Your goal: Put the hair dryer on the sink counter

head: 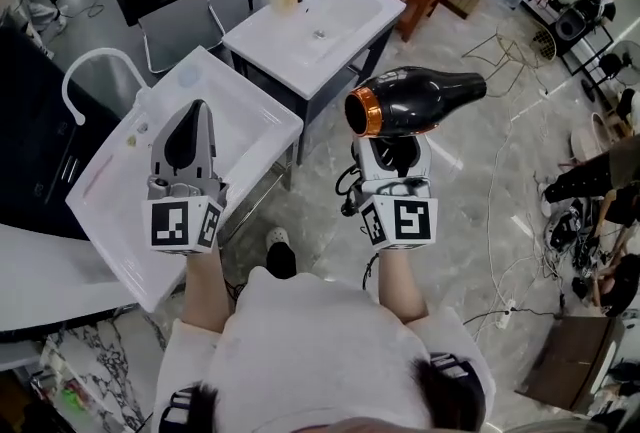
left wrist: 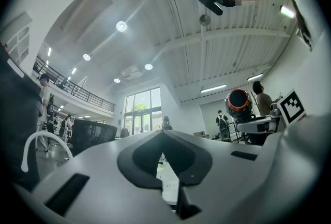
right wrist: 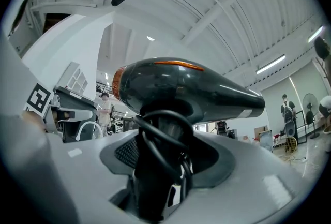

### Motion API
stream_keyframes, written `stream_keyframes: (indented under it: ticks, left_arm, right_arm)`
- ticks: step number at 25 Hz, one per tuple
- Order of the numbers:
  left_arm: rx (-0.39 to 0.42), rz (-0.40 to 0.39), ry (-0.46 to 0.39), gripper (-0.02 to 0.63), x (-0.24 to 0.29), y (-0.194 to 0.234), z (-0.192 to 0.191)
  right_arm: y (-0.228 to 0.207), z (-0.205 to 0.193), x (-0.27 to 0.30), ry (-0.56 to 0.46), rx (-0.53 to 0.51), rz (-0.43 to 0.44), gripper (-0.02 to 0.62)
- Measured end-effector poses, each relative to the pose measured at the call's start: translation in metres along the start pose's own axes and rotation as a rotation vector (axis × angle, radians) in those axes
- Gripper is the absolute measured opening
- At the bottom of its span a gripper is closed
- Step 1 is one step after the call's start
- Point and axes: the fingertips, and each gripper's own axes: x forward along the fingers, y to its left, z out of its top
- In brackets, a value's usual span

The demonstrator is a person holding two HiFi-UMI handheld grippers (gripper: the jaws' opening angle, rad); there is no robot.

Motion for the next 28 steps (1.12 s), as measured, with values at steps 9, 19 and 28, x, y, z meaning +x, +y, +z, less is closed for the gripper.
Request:
stream_keyframes:
  ticks: [9, 19, 28]
  left_arm:
    - [-0.003, -0.016, 0.001, 0.002, 0.073, 0.077, -0.027]
    - [-0.047, -0.026, 0.058, 0.002, 0.122, 0.108, -0.067]
    - [-0.053, 0.029, 0.102, 0.002, 0.165, 0.113, -0.097]
  right_arm:
    - [0.014, -0.027, 0.101, -0.006, -0.007, -0.027, 0.275]
    - [0.021, -0.06, 0.166, 0.059, -0.031, 0.013, 0.275]
    - [0.007, -0.122, 0.227, 0.17, -0.014, 0.126, 0.273]
